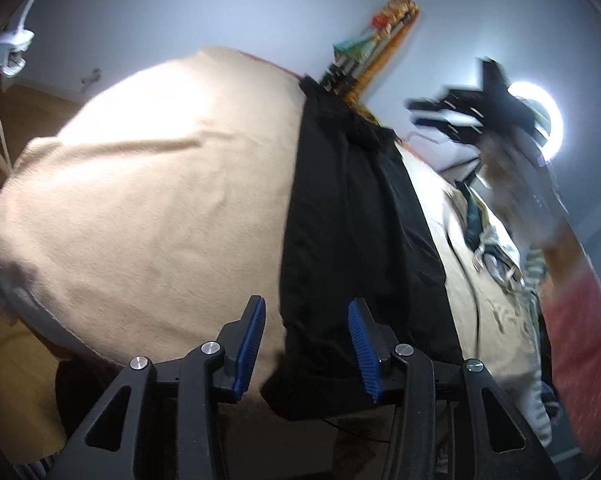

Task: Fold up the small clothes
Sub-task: 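Hold the black t-shirt with both tools and fold it lengthwise in half, then grasp the hem end with the right tool while the left tool grasps beside it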

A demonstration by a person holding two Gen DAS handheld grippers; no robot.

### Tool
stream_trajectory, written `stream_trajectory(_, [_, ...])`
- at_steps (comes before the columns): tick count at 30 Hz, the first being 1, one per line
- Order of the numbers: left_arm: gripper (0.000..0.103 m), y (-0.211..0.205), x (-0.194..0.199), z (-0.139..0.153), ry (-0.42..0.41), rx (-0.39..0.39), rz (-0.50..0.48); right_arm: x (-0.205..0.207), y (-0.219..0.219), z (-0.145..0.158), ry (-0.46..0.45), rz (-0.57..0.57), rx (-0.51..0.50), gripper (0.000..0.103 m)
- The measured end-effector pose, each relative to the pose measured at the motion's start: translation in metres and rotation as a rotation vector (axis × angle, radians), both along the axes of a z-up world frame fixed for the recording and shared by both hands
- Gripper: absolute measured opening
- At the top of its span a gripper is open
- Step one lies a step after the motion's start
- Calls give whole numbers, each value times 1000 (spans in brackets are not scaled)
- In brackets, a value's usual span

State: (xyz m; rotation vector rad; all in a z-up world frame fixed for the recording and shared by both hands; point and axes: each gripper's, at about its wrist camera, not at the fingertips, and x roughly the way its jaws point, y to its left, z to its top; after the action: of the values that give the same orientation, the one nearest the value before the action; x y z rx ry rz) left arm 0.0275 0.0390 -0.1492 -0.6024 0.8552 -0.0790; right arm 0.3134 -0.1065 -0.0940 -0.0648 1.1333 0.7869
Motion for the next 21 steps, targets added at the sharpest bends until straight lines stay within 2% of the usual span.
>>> stream_trajectory(5, [43,5,5,-5,53,-29,-34,-108,-78,-11,9,-16,-78,36])
stream_trajectory(9, [43,7,11,-8,91,-53,-71,-183,-114,-39,94,-74,-69,36])
stream_trajectory(12, [42,6,11,-10,107,-54,-98,-219,-123,-59,119,-117,-92,36])
stream_trajectory(17, [42,10,5,-17,125,-88,-105,-252,-122,-82,165,-132,-104,36])
stream_trajectory(20, [41,10,1,-19,117,-94,-100,-262,-125,-84,125,-155,-109,34])
stream_trajectory(21, [36,9,2,-18,110,-92,-106,-261,-126,-84,117,-168,-105,30])
